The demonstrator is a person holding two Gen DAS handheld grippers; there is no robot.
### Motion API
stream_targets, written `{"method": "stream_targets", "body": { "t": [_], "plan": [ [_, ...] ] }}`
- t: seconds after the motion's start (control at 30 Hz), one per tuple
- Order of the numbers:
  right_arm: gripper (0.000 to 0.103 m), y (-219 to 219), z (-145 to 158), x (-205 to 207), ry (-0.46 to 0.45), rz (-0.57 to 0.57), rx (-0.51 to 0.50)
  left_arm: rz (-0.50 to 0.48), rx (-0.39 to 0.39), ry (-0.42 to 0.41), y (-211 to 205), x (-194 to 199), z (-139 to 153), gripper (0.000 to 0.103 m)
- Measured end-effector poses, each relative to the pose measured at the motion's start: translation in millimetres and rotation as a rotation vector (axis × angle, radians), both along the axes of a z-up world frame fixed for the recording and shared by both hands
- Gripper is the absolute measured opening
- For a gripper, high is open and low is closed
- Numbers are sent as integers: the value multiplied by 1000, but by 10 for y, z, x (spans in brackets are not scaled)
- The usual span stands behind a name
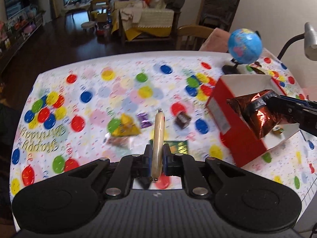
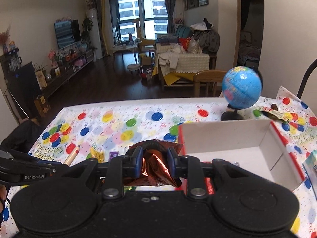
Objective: Organize snacks
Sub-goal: 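Carry the copper sweet and sausage stick over the red box with both tools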
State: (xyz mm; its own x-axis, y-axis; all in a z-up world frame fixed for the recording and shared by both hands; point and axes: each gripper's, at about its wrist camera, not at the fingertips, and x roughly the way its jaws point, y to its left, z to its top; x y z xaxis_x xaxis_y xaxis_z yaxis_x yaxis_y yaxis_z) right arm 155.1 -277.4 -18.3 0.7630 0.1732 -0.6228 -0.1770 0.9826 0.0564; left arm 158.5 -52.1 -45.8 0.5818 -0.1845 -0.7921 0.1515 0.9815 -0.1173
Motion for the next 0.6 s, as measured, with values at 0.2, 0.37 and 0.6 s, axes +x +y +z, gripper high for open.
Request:
{"method": "stream_targets", "body": {
  "t": [0.2,0.37,0.6],
  "plan": [
    [25,-498,51,76,-15,-14,6,-26,10,-20,-567,110,104,10],
    [25,-976,14,156,-8,-44,1,-58,11,-31,-1084,214,143,10],
    [25,-1535,-130,246,15,-91,-4,-108,30,-16,-1746,369,75,10]
  ]
}}
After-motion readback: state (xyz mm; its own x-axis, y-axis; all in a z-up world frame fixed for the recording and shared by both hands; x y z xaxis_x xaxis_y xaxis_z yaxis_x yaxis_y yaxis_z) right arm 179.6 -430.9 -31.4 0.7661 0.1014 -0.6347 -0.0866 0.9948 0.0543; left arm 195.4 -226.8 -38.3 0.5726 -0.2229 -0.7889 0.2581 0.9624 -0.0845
